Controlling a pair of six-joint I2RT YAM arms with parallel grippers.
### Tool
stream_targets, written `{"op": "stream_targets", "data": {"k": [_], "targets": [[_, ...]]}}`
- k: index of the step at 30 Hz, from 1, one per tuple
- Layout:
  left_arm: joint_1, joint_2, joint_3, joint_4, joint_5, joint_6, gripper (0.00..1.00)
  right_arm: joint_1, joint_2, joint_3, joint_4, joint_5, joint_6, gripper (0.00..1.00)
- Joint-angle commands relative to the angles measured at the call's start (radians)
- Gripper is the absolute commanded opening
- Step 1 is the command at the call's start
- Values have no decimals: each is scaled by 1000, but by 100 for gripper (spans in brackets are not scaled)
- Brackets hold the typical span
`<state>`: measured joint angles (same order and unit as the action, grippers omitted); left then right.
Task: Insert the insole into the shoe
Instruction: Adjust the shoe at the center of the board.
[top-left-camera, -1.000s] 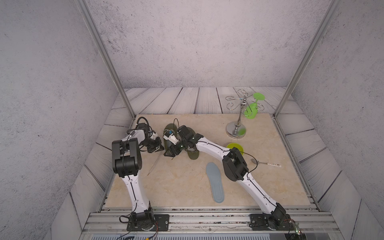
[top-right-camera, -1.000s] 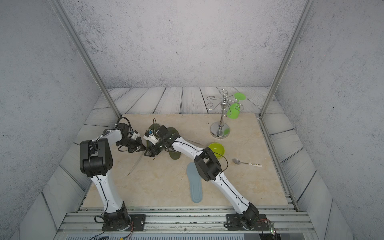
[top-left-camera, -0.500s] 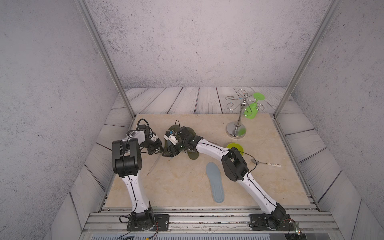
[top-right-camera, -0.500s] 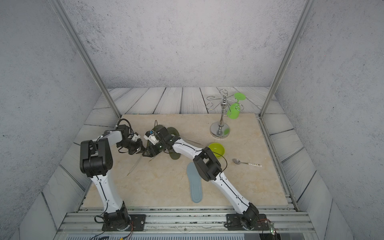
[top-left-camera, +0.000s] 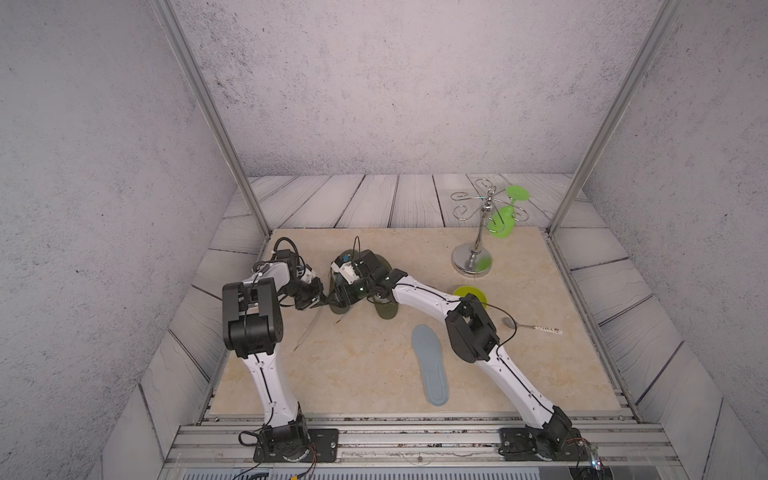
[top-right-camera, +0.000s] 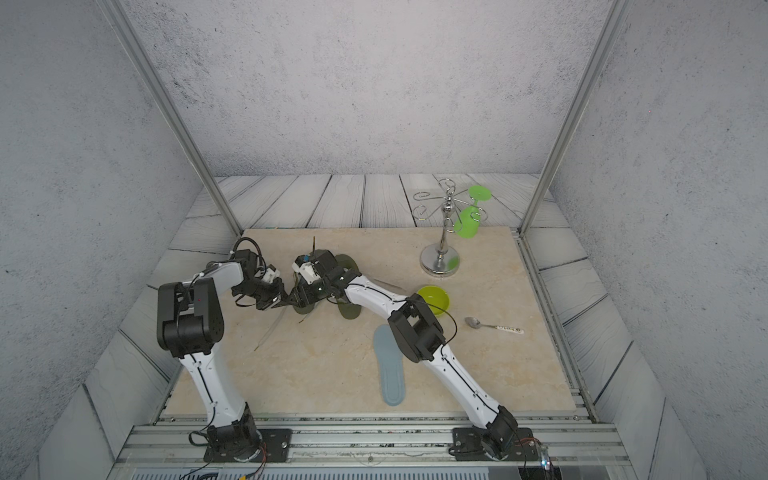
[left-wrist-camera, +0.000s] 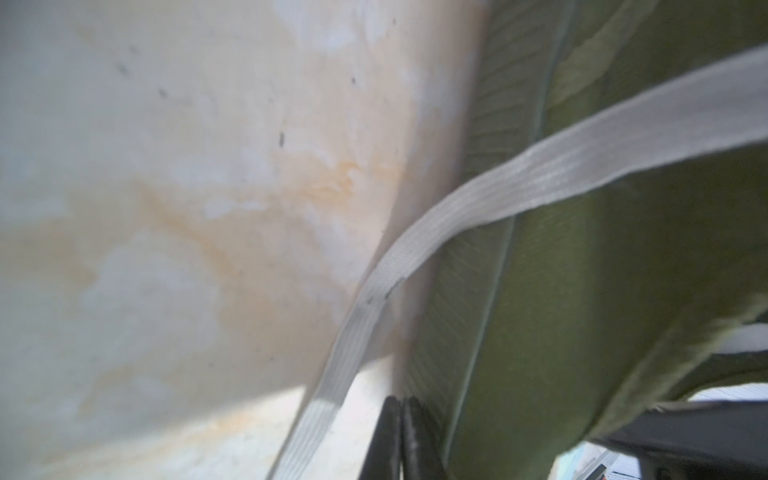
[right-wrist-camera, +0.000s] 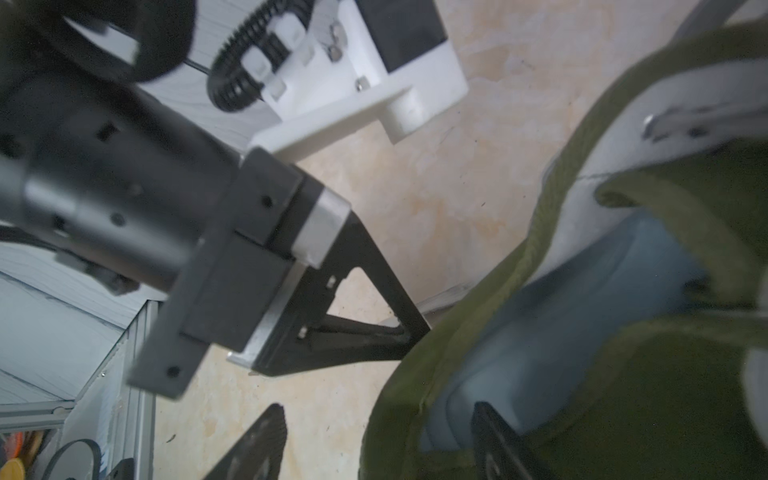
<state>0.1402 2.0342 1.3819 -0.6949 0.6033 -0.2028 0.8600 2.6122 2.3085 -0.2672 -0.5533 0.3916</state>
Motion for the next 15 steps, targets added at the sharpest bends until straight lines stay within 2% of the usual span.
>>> {"op": "stream_targets", "data": {"k": [1,6,11,15], "targets": [[8,-29,-4,-11,25,8,7,-3,43,28,21,-60,53,72],[7,-29,-5,-5,27,6,7,-3,41,26,44,-102,79,72],[7,-34,-6,-5,27,6,7,-3,34,13,13,-3,80,73],[7,-33,-5,-3,28,6,7,-3,71,45,16,-11,102,74]]}}
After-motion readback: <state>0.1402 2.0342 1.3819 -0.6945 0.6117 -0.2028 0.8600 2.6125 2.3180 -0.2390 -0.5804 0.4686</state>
